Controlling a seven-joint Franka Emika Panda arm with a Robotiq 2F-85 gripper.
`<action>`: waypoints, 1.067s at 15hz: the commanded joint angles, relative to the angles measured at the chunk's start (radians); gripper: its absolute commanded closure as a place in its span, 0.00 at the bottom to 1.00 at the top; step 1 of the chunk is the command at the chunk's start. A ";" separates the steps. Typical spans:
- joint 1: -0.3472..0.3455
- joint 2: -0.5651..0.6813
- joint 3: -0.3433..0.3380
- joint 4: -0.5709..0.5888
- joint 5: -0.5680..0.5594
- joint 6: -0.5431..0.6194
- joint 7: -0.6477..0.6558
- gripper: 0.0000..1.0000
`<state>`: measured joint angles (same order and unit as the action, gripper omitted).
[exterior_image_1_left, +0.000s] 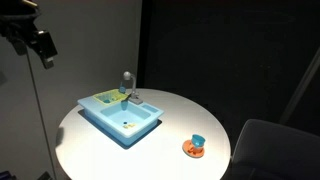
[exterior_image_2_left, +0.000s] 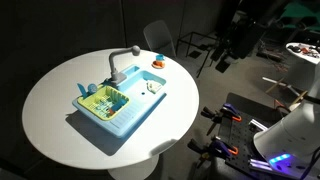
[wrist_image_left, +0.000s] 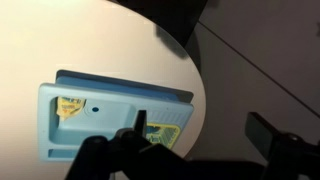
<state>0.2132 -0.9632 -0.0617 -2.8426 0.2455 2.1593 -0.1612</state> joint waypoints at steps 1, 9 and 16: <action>-0.007 0.005 0.006 -0.012 0.006 -0.003 -0.005 0.00; -0.008 0.022 0.007 -0.017 0.006 -0.006 -0.005 0.00; -0.008 0.022 0.007 -0.017 0.006 -0.006 -0.005 0.00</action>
<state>0.2132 -0.9418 -0.0613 -2.8624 0.2455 2.1591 -0.1612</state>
